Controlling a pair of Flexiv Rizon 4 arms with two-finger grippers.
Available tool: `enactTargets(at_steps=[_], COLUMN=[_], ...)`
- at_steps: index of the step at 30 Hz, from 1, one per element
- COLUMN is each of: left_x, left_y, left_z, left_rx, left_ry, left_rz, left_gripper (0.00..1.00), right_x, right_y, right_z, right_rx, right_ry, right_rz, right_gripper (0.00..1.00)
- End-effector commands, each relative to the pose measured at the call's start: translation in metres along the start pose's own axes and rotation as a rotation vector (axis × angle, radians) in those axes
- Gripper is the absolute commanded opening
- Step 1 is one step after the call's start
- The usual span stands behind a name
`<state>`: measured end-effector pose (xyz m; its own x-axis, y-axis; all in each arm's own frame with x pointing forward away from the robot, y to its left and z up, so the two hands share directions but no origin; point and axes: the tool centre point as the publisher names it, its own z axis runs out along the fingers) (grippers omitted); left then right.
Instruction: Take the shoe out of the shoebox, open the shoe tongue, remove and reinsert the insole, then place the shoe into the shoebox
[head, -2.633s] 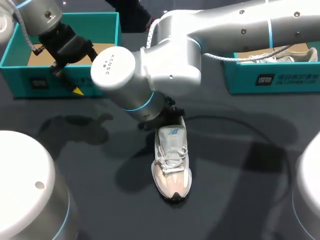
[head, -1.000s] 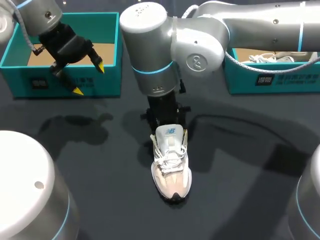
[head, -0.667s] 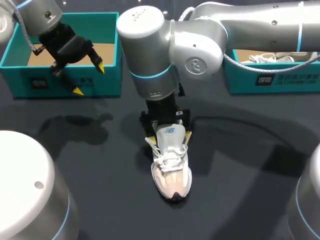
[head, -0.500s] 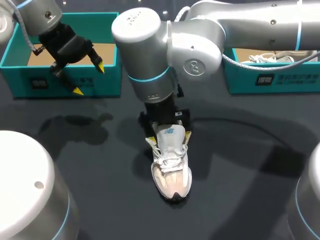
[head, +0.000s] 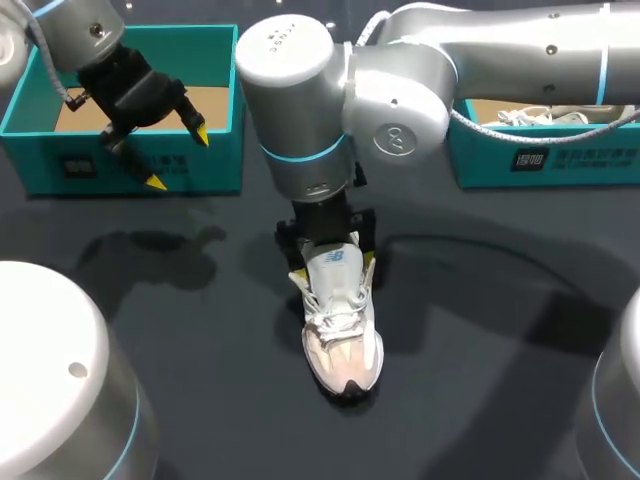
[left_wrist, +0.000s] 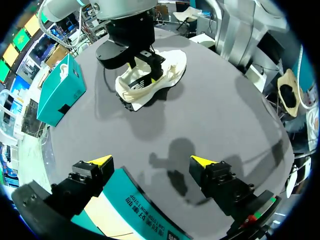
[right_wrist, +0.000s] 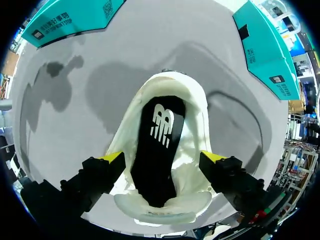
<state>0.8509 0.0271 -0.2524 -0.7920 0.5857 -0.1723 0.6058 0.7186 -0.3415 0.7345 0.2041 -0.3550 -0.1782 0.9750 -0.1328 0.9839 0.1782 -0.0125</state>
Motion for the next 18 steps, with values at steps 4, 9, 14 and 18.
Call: enactTargets(at_steps=[4,9,14,18], left_x=[0.000,0.000,0.000,0.000], left_y=[0.000,0.000,0.000,0.000], left_z=[0.000,0.000,0.000,0.000], left_rx=[-0.003,-0.003,-0.003,-0.003], left_ry=[0.002,0.002,0.002,0.002], left_rz=[0.000,0.000,0.000,0.000], left_gripper=[1.00,1.00,1.00,1.00], right_x=[-0.007,-0.003,-0.001,0.000], right_y=[-0.011,-0.023,-0.030,-0.039], right_z=[-0.001,-0.010,-0.013,-0.018], right_rx=[0.011,0.030,0.037,0.033], right_ry=[0.028,0.002,-0.007,-0.012], right_rz=[0.021,0.056,0.069,0.085], right_gripper=[1.00,1.00,1.00,1.00])
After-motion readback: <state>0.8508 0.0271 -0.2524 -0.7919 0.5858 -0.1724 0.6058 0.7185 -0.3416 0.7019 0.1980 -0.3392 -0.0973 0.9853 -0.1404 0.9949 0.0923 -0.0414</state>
